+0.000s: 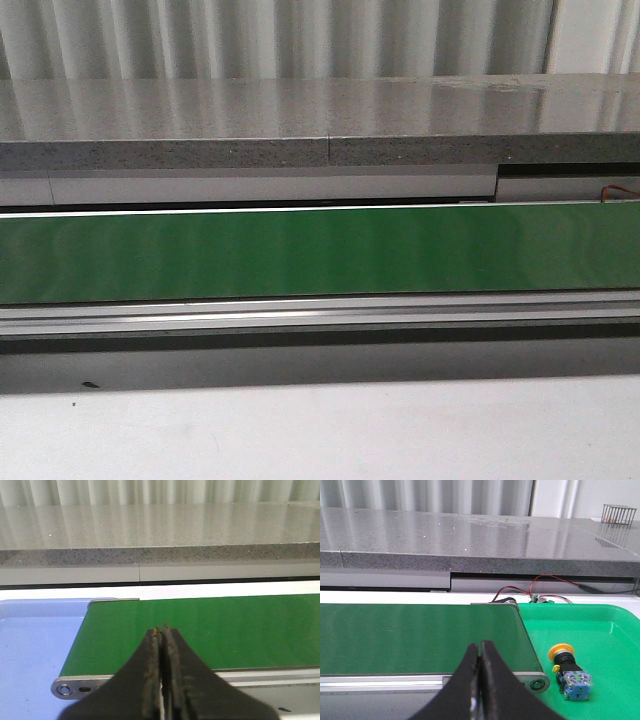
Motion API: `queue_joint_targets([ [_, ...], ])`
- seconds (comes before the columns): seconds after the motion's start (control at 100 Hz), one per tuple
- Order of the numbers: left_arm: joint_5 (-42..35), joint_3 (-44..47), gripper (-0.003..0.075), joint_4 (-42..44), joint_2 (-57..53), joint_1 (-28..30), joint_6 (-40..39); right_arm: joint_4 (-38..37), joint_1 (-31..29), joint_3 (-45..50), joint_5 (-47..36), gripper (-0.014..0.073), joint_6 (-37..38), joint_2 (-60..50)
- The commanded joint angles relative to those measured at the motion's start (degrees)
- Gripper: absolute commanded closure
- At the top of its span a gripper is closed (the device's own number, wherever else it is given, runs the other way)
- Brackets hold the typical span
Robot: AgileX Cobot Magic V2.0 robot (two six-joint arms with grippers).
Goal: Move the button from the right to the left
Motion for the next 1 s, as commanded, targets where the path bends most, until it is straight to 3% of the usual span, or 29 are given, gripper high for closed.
queue_joint_targets([
  [0.0,-4.82,2.29,0.0741,-0.4,-1.65,0.09,-0.16,-0.58,-0.17,-1.23,-4.34,0.066,-0.21,-1.09],
  [0.99,-4.82,2.29,0.0741,-0.4,-1.65,0.09,-0.16,-0.58,-0.16,-4.41,-2.6,0.0661,-0.21,-0.96],
])
